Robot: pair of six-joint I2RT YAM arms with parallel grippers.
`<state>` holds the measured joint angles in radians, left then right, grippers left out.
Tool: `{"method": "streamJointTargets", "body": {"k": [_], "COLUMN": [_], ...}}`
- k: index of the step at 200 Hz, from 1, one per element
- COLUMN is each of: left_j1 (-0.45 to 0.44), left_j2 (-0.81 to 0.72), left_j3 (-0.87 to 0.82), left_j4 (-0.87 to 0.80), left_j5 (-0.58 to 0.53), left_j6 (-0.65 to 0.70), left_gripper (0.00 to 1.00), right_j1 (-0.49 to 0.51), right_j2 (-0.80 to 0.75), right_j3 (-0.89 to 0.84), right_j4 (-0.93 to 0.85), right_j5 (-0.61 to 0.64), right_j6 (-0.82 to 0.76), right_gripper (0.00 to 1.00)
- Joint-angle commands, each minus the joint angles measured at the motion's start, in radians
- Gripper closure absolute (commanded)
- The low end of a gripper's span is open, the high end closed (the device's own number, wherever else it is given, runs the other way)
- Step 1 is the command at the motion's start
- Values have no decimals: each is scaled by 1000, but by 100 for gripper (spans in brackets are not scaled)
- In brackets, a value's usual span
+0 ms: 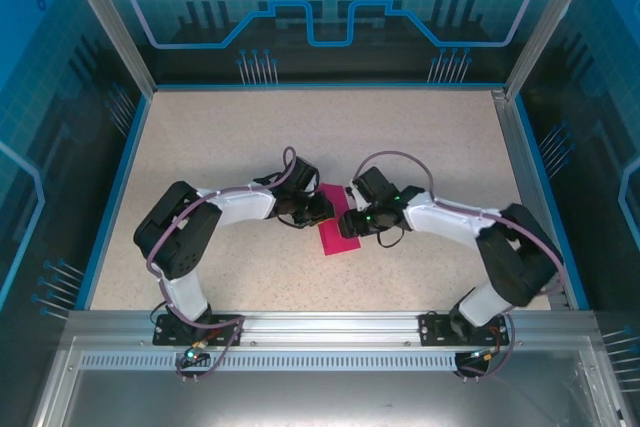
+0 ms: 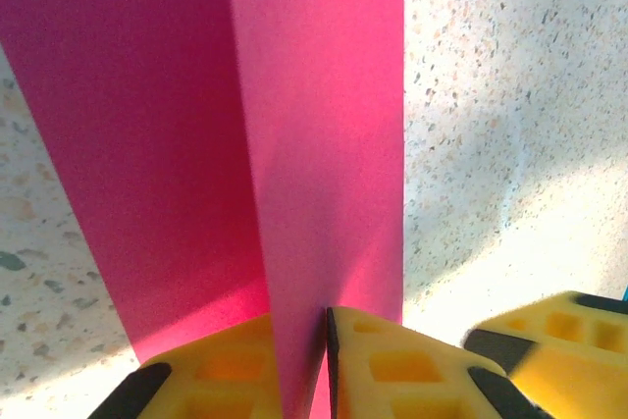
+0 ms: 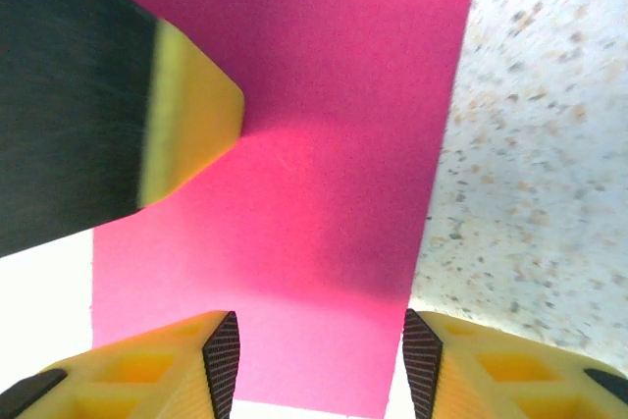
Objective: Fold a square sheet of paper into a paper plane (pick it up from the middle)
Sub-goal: Fold the triangle a second time at the center of the table.
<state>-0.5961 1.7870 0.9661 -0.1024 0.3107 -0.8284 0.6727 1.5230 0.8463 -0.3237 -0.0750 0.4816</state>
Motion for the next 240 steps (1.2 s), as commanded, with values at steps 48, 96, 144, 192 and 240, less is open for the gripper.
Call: {"method": "streamJointTargets", "body": {"k": [48,96,144,192,240], "left_j1": [-6,-6,-6,-5,-6], "left_j2": [5,2,6,0,5], "left_j3": [13,7,16,31,52], "left_j4": [-35,-29,-28,-51,-75], "left_j5": [-4,-9,-2,5,6], "left_j6": [22,17,-9,-14,-12], "left_gripper": [83,83,83,83,83], "right_j1": [-13,-59,-76,135,325], "right_j2": [-350,-484,-240,-156,-128], "right_j3": [-131,-235,-137,-171,-181], "right_j4": [159,201,76,176,282], "right_j5": [221,286,-86,4,158], "right_j6": [-72,-123,-266,-385,-428], "right_gripper": [46,15,26,29,25]}}
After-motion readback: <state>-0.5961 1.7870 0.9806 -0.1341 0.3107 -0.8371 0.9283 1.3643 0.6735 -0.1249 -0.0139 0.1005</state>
